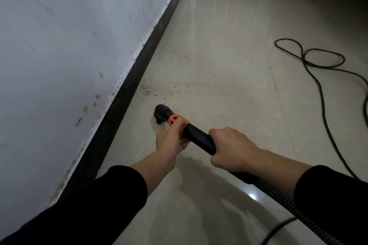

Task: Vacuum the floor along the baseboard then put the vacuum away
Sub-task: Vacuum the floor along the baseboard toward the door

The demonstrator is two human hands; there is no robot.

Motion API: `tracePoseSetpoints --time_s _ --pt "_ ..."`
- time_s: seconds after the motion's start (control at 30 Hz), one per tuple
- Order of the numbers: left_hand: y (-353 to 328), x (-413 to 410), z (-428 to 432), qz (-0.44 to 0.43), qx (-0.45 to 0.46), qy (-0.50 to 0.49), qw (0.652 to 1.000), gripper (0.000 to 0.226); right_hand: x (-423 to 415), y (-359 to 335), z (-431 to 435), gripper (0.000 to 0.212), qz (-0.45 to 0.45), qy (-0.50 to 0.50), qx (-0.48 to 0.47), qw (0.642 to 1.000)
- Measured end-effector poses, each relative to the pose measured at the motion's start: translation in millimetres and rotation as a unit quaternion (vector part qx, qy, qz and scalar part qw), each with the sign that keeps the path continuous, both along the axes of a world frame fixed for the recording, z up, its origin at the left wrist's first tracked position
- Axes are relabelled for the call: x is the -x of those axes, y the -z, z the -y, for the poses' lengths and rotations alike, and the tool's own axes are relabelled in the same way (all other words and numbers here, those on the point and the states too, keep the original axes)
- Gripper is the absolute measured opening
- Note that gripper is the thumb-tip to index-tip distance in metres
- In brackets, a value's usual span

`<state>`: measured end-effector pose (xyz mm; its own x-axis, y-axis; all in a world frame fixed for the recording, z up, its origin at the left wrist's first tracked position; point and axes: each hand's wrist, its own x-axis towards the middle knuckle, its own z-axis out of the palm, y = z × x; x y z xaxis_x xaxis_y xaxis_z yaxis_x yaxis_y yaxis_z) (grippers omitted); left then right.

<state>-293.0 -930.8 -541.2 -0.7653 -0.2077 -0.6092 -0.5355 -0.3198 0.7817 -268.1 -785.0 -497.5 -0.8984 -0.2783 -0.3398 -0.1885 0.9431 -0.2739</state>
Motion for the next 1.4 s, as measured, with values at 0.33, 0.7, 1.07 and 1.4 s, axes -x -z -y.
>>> tracePoseSetpoints --time_s 0.33,0.7,1.07,1.4 --pt "-1.0 1.0 -17.3 -0.005 0.003 0.018 1.000 0.018 -4.3 -5.2 -14.5 0.028 -0.004 0.022 -0.005 1.000" --pt "-0.5 16.6 -41.3 -0.010 0.000 0.052 0.999 0.022 0.4 -6.1 -32.9 0.028 -0.006 0.057 -0.018 0.998" --pt "4.8 35.7 -48.4 -0.017 0.007 0.052 0.998 0.021 14.0 6.0 -38.3 0.021 -0.015 0.084 0.002 0.996" --pt "6.8 40.8 -25.3 -0.021 0.010 0.026 0.999 0.020 26.8 18.3 -18.4 0.021 -0.012 0.073 0.023 0.997"
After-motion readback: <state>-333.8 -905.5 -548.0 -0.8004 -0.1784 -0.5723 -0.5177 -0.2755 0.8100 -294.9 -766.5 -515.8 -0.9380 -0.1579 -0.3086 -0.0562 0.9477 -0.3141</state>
